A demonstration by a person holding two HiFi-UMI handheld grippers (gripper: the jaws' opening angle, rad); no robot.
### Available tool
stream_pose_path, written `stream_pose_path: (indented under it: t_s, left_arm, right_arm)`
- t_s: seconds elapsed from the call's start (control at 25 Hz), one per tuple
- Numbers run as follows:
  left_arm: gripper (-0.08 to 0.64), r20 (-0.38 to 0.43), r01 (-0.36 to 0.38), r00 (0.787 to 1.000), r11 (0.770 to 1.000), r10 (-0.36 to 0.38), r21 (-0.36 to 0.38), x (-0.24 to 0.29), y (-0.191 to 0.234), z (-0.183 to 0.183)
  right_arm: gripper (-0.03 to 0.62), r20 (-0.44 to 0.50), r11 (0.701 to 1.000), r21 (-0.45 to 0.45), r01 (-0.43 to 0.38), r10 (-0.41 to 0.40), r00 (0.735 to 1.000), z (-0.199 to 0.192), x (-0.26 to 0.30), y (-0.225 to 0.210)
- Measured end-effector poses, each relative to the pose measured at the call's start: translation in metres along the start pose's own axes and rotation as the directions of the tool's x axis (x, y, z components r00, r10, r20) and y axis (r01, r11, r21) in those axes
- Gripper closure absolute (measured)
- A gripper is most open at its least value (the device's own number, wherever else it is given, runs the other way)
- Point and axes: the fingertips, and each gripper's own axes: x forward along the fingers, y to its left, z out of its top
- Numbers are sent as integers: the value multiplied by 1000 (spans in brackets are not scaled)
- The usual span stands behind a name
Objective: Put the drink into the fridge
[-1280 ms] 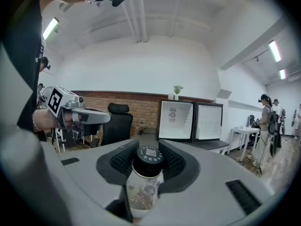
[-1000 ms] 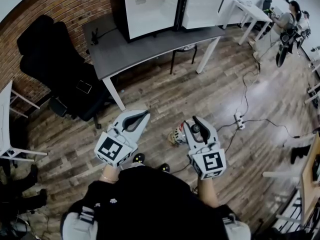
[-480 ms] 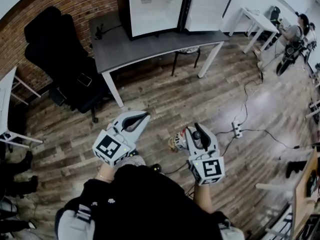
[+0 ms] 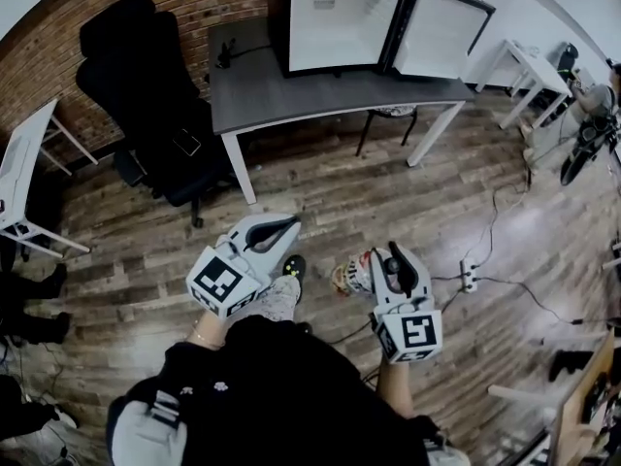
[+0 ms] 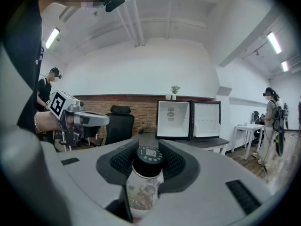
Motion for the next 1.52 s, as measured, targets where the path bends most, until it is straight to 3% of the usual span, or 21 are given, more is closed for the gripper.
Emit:
stream_pose_path:
  t_s: [0.4, 0.96, 1.52]
  left_arm:
    - [557, 26, 28, 999, 1000, -28, 7, 55, 28, -2]
    - [557, 15, 61, 998, 998, -60, -25, 130, 97, -7]
    - [557, 11, 145, 989, 988, -145, -57, 193, 152, -22]
  right_arm:
    - [463, 25, 1000, -17, -2, 3, 1000, 6, 36, -34]
    - [463, -14, 998, 9, 66, -66, 998, 12, 111, -93]
    - [463, -65, 991, 15, 136, -134, 989, 13, 171, -134]
